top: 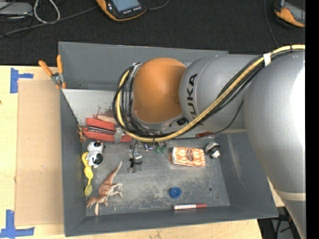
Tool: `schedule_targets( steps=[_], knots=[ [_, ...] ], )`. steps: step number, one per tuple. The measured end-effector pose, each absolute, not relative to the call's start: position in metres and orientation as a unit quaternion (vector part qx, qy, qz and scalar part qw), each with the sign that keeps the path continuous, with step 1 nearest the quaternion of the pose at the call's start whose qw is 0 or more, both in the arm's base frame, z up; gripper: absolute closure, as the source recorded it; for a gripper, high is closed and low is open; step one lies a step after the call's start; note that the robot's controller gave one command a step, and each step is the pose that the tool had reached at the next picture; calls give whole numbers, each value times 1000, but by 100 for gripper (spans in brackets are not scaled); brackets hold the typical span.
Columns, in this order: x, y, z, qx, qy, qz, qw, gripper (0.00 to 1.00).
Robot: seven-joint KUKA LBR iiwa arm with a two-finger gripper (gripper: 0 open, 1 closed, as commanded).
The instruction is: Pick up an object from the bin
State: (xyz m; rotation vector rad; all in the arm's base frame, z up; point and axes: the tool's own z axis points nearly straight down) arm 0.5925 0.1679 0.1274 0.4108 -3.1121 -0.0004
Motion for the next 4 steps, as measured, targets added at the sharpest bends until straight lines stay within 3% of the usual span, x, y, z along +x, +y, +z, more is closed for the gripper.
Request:
schedule_targets(
  steps=[1, 3, 4],
  knots=[
    [619, 112, 83, 84, -996, -5, -15, 0],
    [603, 70, 110, 157, -988, -3, -15, 0],
    [594, 35, 149, 156, -988, -3, -13, 0]
  ],
)
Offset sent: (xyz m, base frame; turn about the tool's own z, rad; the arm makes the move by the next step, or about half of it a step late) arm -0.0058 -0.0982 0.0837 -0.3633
